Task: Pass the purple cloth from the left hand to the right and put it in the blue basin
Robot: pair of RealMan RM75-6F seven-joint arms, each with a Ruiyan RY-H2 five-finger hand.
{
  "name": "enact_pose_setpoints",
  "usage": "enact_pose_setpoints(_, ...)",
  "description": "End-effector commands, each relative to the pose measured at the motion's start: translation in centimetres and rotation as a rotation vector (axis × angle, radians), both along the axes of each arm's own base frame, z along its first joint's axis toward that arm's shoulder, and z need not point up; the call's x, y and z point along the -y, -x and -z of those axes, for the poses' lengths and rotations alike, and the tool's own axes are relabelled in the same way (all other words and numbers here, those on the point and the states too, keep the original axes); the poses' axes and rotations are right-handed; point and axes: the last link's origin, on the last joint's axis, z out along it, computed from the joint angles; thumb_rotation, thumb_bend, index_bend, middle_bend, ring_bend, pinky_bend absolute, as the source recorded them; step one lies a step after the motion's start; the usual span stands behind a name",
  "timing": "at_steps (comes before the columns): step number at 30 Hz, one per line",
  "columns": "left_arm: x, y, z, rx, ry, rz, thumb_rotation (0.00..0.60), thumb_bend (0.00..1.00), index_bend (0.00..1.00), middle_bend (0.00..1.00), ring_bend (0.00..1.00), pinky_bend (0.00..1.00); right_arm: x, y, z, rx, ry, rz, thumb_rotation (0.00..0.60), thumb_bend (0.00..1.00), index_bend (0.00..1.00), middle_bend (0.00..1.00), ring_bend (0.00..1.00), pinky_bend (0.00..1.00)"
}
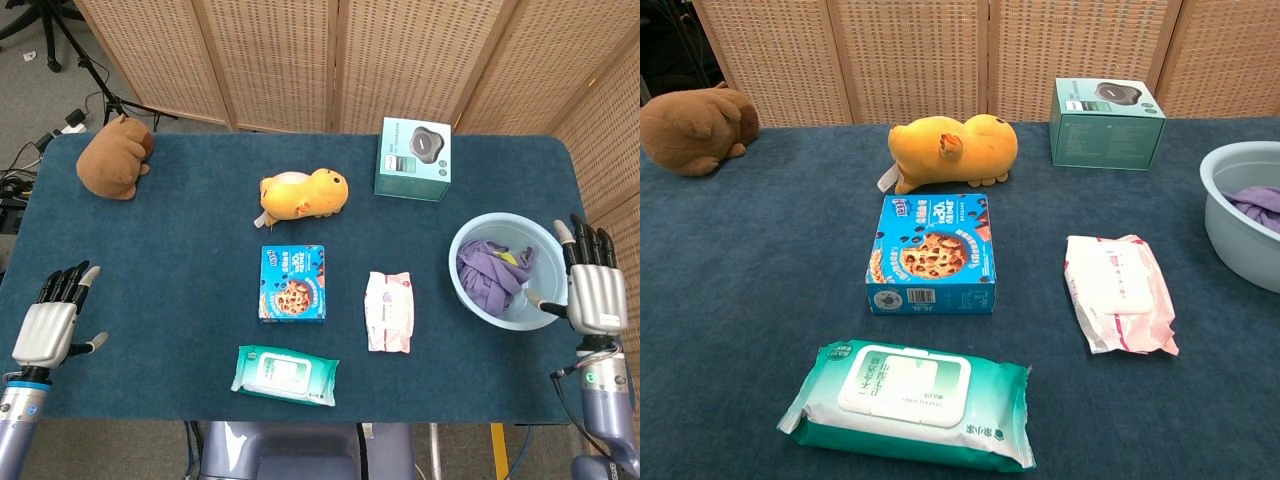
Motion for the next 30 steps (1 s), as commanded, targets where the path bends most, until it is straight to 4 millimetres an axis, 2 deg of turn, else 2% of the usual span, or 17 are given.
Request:
enact_pose_setpoints(1, 0.1, 0.0, 0.0, -0.010, -0.007, 0.006, 0.600, 0.16, 0.00, 0.00, 0.00, 0.00, -4.1, 0.5, 1.9, -0.064, -0.014, -0.052, 0.600, 0.00, 0.00, 0.00, 0.00, 0.00)
enact_pose_setpoints(6, 0.7, -0.3, 0.0, -0.037, -0.017, 0.027, 0.600, 0.17, 0.00, 0.00, 0.00, 0.00, -6.2, 0.1, 2.6, -0.085, -0.013, -0.137, 0.600, 0.00, 0.00, 0.00, 0.00, 0.00)
enact_pose_setpoints(10, 0.9, -0.5, 0.1, -0.047, -0.021, 0.034, 0.600, 0.17, 0.00, 0.00, 0.00, 0.00, -7.0, 0.4, 2.7, -0.105, -0.016, -0.143, 0.600, 0.00, 0.00, 0.00, 0.00, 0.00)
enact_pose_setpoints(20, 1.1, -1.0, 0.2, -0.057, -0.026, 0.056, 0.600, 0.17, 0.00, 0.00, 0.00, 0.00, -7.7, 1.2, 2.1, -0.079, -0.041, -0.111, 0.600, 0.00, 0.00, 0.00, 0.00, 0.00)
enact_pose_setpoints(30, 1.1, -1.0, -0.9, -0.064, -0.095, 0.058, 0.600, 0.17, 0.00, 0.00, 0.00, 0.00, -8.3, 1.1, 2.6, -0.122, -0.119, -0.040, 0.600, 0.00, 0.00, 0.00, 0.00, 0.00)
